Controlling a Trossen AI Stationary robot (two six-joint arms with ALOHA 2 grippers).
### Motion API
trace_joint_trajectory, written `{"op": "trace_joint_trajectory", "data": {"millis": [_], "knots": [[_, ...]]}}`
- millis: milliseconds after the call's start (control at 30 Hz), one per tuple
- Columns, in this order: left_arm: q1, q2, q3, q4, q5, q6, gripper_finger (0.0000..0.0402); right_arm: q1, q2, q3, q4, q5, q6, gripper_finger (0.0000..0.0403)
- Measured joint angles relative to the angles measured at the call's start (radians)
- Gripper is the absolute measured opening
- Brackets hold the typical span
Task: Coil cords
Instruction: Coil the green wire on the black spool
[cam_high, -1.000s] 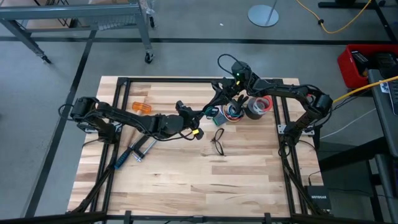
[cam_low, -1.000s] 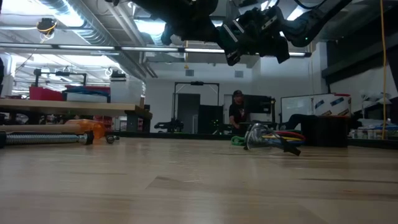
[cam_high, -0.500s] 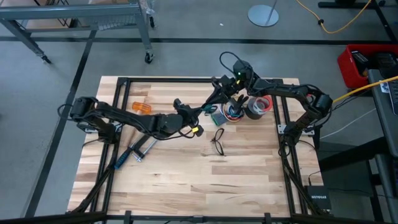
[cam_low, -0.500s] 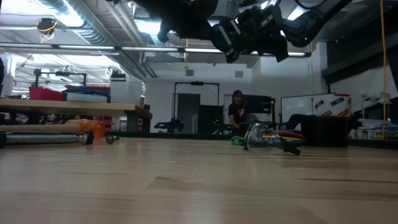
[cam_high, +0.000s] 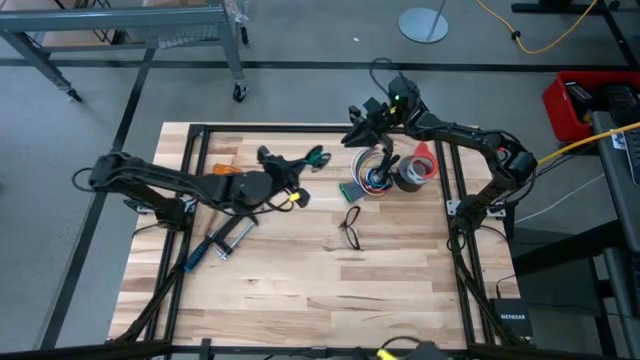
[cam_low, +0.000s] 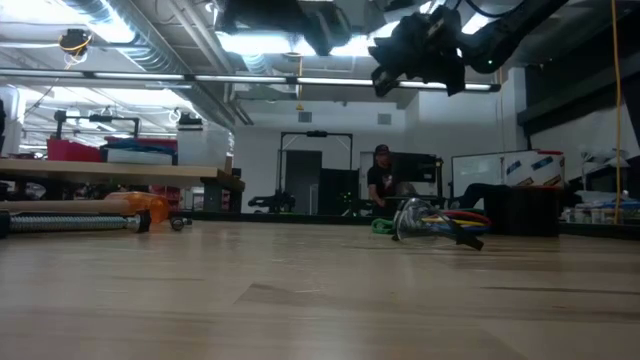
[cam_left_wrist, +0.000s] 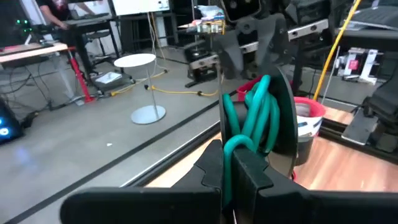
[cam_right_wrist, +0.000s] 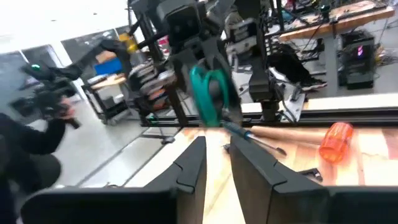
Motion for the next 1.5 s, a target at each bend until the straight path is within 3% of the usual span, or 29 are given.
{"op": "trace_joint_trajectory", "data": {"millis": [233,433,533,633,733,867,967,1067,1200,1500], "knots": [[-0.021,-0.226,0.0,-0.337,0.0,-0.115,0.0,-0.127,0.0,0.008,-0.003,-0.139,0.152,0.0076],[-0.047,-0.413,-0.01,-0.7,0.005,-0.352,0.0,-0.192,0.0,0.008,-0.08,-0.198,0.155,0.0076],[-0.07,-0.492,-0.08,-0.8,0.009,-0.467,0.0,-0.204,0.0,0.008,-0.166,-0.204,0.09,0.0076],[-0.099,-0.576,-0.215,-0.797,0.011,-0.6,0.0,-0.204,0.0,0.008,-0.269,-0.202,-0.006,0.0076],[-0.12,-0.65,-0.399,-0.668,0.011,-0.731,0.0,-0.203,0.0,0.008,-0.362,-0.187,-0.105,0.0076],[-0.137,-0.698,-0.677,-0.258,0.014,-0.836,0.0,-0.203,0.0,0.008,-0.431,-0.151,-0.191,0.0076],[-0.136,-0.669,-0.864,0.106,0.018,-0.938,0.0,-0.203,0.0,0.008,-0.45,-0.104,-0.218,0.0076],[-0.124,-0.601,-0.975,0.292,0.017,-1.135,0.0,-0.199,0.0,0.008,-0.449,-0.06,-0.221,0.0076],[-0.101,-0.496,-0.986,0.314,0.02,-1.292,0.0,-0.174,0.0,0.008,-0.449,-0.001,-0.242,0.0076],[-0.052,-0.297,-0.886,0.346,0.093,-1.35,0.0,-0.077,0.0,0.008,-0.446,0.145,-0.329,0.0076]]}}
